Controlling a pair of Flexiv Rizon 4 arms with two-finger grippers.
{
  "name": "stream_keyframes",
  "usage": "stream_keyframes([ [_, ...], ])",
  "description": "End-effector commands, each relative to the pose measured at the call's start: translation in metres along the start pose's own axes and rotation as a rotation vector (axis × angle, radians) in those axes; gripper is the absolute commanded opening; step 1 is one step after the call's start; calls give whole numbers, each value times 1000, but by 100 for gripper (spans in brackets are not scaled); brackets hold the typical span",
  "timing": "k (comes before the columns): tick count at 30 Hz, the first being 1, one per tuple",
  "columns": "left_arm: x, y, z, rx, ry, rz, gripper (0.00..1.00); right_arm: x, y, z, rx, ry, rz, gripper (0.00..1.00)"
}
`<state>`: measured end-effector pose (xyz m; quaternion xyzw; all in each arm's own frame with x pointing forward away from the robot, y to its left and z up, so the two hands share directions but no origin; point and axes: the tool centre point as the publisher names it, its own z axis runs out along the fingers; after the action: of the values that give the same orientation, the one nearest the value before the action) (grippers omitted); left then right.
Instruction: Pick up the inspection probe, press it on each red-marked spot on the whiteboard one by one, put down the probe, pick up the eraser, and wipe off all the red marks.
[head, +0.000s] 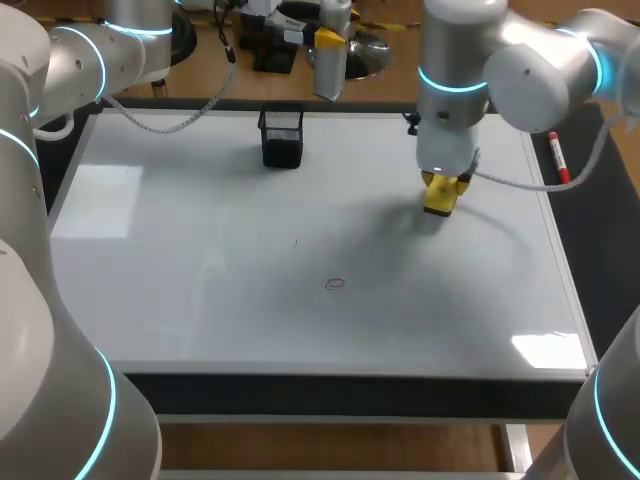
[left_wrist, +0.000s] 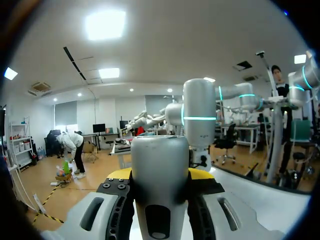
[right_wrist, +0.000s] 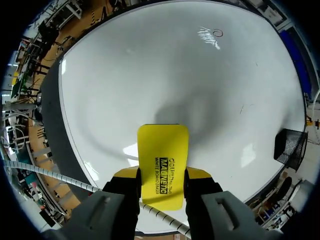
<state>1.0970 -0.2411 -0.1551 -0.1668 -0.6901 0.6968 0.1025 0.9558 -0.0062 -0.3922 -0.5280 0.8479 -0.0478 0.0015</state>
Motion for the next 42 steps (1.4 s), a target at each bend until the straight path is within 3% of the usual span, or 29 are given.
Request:
stream_keyframes([
  [1, -7, 2, -3, 6, 26, -2, 0, 24, -2, -7, 7, -11, 19, 0],
  [20, -7, 2, -3, 6, 26, -2, 0, 68, -3, -2, -8, -5, 134, 0],
  [42, -7, 2, -3, 6, 26, -2, 0, 69, -3, -1, -17, -21, 162, 0],
])
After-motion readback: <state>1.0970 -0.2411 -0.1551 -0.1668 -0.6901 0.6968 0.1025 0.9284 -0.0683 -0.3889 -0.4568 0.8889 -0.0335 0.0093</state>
